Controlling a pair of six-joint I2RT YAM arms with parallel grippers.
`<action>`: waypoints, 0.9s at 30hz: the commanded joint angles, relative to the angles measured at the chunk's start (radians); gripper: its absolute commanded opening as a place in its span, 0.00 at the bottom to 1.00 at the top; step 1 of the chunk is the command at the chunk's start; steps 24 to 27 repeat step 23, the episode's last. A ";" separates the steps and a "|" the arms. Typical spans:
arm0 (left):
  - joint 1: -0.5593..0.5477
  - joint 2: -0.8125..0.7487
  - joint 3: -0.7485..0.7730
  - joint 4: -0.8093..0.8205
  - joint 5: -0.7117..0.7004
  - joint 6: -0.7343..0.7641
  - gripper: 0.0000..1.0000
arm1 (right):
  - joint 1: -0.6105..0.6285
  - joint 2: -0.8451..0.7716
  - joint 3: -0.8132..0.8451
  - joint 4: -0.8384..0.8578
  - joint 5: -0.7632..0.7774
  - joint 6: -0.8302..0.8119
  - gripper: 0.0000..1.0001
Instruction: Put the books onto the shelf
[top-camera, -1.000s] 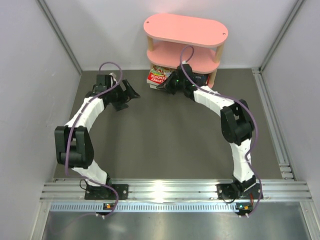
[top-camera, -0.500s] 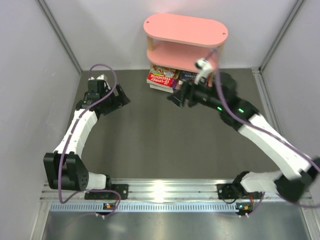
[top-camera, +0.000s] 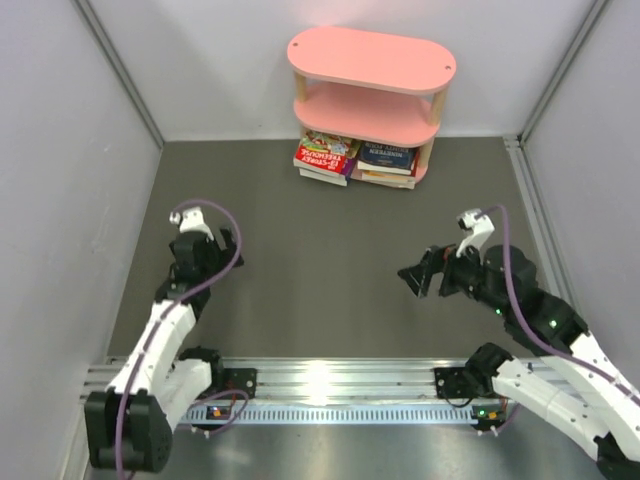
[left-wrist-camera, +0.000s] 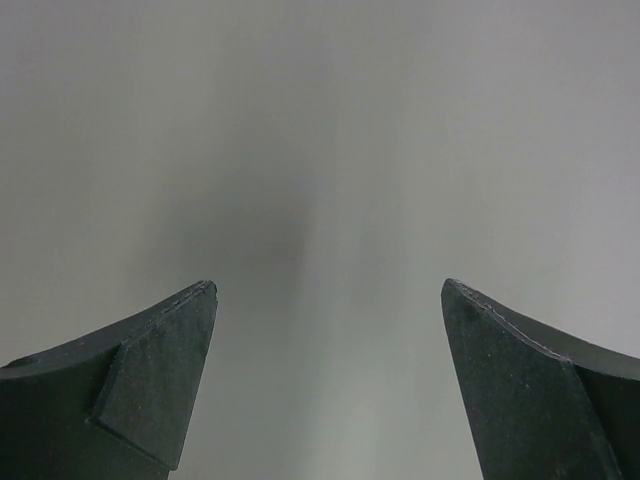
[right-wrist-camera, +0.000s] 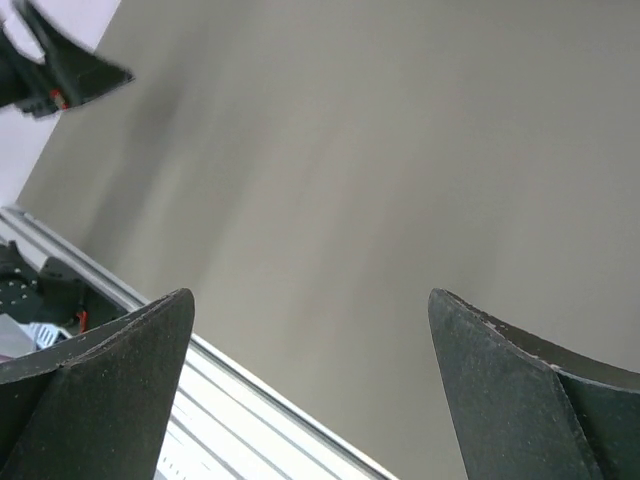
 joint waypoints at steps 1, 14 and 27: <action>0.001 -0.137 -0.221 0.327 0.004 0.181 0.99 | -0.002 -0.108 -0.019 -0.007 0.092 0.045 1.00; -0.001 0.187 -0.367 0.899 -0.096 0.224 0.99 | -0.002 -0.073 -0.004 -0.025 0.130 0.012 1.00; 0.019 0.565 -0.149 1.062 0.034 0.295 0.99 | -0.002 0.060 0.035 0.062 0.099 -0.036 1.00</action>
